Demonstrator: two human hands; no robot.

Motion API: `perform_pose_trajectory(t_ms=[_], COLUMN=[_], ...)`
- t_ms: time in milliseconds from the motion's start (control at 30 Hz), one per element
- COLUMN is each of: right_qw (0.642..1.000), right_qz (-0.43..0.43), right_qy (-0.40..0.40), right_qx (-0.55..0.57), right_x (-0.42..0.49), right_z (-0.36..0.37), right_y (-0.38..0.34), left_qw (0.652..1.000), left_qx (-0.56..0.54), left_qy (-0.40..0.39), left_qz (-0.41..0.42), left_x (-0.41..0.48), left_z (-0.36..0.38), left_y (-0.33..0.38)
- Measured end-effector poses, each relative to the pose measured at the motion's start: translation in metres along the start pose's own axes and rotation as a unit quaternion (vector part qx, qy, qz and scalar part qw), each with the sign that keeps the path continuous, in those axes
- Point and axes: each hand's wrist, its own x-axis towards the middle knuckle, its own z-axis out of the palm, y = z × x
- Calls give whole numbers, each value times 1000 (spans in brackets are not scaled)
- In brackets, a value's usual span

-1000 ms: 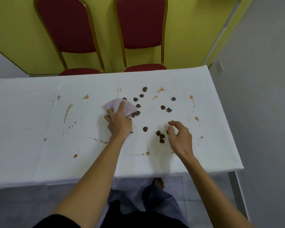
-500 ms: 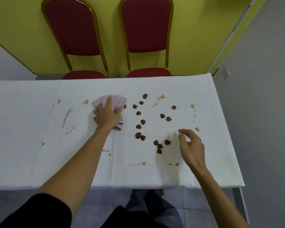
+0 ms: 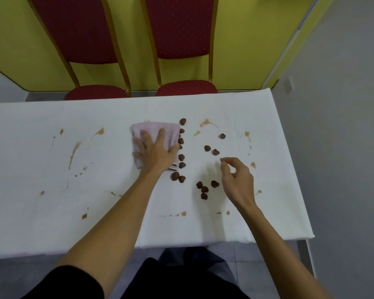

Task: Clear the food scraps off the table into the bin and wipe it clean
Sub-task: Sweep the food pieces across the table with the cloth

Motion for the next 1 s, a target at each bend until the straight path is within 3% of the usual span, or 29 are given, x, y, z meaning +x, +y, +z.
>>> perform_pose_trajectory(t_ms=[200, 367, 567, 667, 767, 1000], right_qw=[995, 974, 937, 921, 911, 905], right_qz=[-53, -37, -27, 3, -19, -48], right_qy=[43, 117, 52, 10, 7, -12], right_qx=[-67, -192, -345, -388, -412, -423], right_x=[10, 27, 40, 44, 42, 41], right_z=[0, -47, -66, -66, -71, -83], right_y=[9, 46, 73, 90, 101, 112], left_qw=[998, 989, 980, 986, 991, 981], left_qx=[-11, -54, -120, -92, -59, -74], left_qy=[17, 79, 124, 83, 19, -37], left_qz=[58, 110, 97, 110, 116, 174], left_x=[-16, -12, 8, 47, 70, 39], left_z=[18, 14, -28, -35, -25, -12], left_y=[21, 8, 22, 29, 29, 52])
